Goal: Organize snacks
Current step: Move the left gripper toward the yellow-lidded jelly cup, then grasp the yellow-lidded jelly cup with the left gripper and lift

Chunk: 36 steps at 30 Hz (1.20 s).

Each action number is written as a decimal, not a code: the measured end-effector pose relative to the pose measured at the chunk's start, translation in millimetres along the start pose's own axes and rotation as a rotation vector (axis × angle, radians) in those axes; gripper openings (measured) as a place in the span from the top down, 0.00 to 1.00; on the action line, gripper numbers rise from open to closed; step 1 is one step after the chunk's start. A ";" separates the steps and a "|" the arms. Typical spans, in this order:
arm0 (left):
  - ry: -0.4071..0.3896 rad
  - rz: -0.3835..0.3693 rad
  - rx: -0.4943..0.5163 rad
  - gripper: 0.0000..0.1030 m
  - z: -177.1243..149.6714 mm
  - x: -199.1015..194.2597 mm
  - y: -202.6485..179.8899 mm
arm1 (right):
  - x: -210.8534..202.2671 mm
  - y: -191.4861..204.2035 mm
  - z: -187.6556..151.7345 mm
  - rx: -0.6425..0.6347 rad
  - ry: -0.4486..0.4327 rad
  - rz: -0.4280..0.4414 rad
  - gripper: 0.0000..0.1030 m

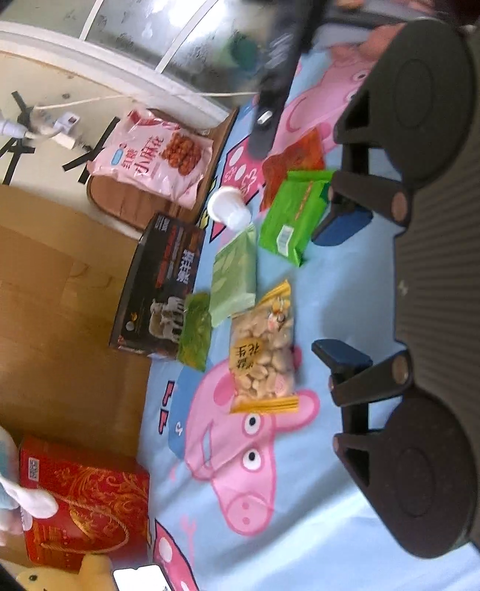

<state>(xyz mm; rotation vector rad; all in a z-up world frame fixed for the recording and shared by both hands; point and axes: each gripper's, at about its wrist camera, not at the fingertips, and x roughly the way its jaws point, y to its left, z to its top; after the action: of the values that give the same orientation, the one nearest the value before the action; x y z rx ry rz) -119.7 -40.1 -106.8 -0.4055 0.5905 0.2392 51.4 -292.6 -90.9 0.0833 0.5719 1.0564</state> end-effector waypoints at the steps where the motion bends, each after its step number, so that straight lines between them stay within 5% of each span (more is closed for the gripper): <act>1: -0.009 0.005 0.004 0.45 0.2 -1.1 0.6 | 10.5 -10.1 8.8 0.066 0.021 -0.008 0.60; 7: -0.037 0.027 -0.005 0.45 1.7 -12.5 12.1 | 80.8 -59.5 36.8 0.393 0.130 -0.016 0.58; 10: -0.038 0.030 -0.028 0.45 3.6 -15.9 22.6 | 113.2 -64.9 48.4 0.389 0.158 -0.054 0.54; 13: -0.050 0.031 -0.057 0.45 4.9 -21.3 31.6 | 129.7 -62.0 53.9 0.368 0.174 -0.033 0.63; 18: -0.076 -0.039 -0.159 0.45 12.0 -34.9 53.8 | 105.7 -21.8 60.4 0.127 0.162 -0.003 0.67; 22: -0.092 -0.102 -0.196 0.44 14.9 -43.4 62.5 | 55.3 35.0 44.8 -0.289 0.059 0.060 0.67; 27: -0.056 -0.153 -0.178 0.44 7.7 -39.7 52.1 | 44.9 82.5 -9.4 -0.575 0.217 0.245 0.69; 29: -0.034 -0.175 -0.173 0.44 5.0 -37.1 47.1 | 44.0 93.3 -29.7 -0.681 0.192 0.238 0.67; 33: -0.011 -0.198 -0.144 0.44 3.4 -33.7 39.2 | 44.0 86.9 -28.3 -0.617 0.193 0.237 0.54; 36: 0.005 -0.207 -0.114 0.44 4.6 -26.5 31.0 | 40.5 82.0 -32.1 -0.574 0.195 0.218 0.54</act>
<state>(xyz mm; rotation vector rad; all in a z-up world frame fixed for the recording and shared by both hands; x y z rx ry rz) -149.1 -13.1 -97.2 -0.5739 0.5365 0.0742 -14.8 -223.8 -107.4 -0.4739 0.4204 1.4163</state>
